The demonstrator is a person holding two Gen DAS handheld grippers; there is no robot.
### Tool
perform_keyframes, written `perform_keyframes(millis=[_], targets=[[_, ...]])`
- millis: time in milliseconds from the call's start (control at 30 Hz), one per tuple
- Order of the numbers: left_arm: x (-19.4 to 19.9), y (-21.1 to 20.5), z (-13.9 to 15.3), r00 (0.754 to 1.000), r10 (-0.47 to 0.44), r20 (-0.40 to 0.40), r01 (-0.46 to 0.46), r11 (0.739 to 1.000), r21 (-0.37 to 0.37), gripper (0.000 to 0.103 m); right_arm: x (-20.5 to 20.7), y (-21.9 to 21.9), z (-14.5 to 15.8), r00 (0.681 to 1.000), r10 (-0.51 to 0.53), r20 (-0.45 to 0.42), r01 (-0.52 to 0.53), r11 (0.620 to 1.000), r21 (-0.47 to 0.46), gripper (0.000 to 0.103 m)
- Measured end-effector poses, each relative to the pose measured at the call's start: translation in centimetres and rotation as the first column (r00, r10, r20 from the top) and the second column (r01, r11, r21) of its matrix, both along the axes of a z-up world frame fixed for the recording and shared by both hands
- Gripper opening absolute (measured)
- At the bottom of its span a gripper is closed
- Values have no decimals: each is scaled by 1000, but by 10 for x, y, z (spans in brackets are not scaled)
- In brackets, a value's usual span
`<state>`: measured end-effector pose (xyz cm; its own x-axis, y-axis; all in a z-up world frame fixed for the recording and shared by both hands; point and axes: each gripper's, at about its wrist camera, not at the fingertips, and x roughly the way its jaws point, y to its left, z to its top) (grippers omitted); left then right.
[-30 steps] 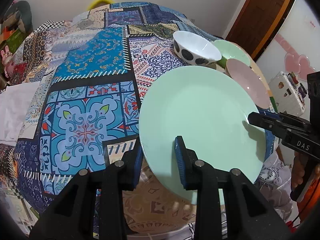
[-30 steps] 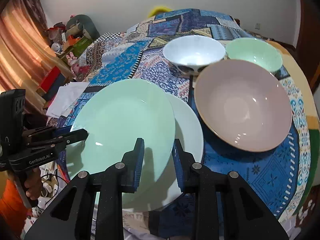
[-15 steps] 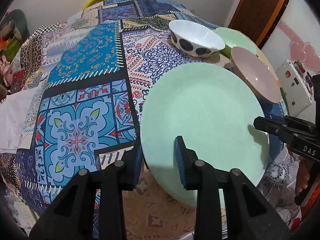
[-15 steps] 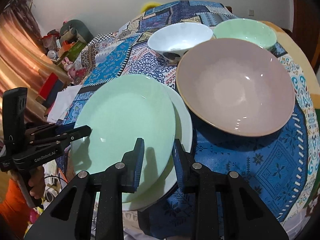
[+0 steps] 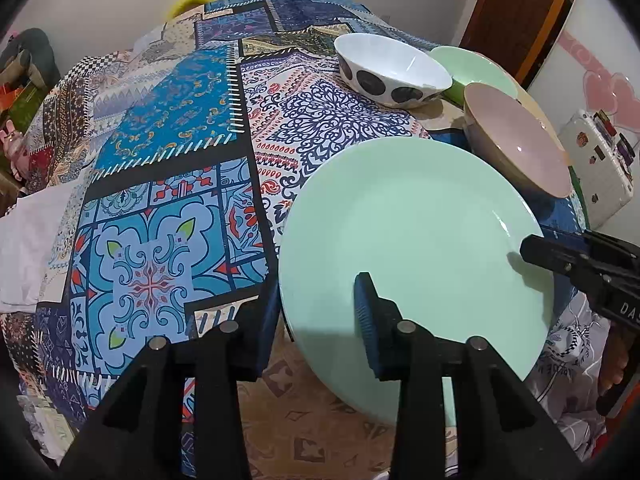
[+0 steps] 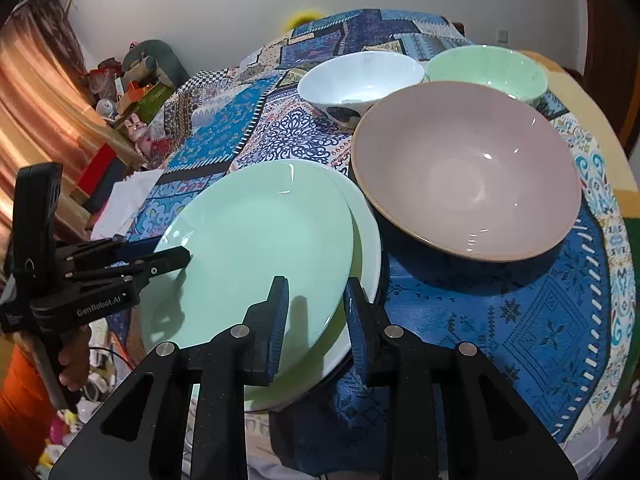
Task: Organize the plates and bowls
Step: 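Lower the mint green plate onto the white plate and open both grippers, then close both grippers on the rim of the large pink bowl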
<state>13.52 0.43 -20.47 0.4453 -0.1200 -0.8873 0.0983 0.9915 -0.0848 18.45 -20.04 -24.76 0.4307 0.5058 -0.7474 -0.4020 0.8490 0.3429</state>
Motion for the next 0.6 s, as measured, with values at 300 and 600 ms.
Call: perform_keyframes(millis=[300,600], targets=[[-16,4,17,998,21,60,-21,1000,1,59,-9,-14,19,995,-37,90,41,998,-51,28],[-21,-2,60,986,39,164,-36,999,-21,74,-9,-47,39,979,-130,154,134,991,-11,49]])
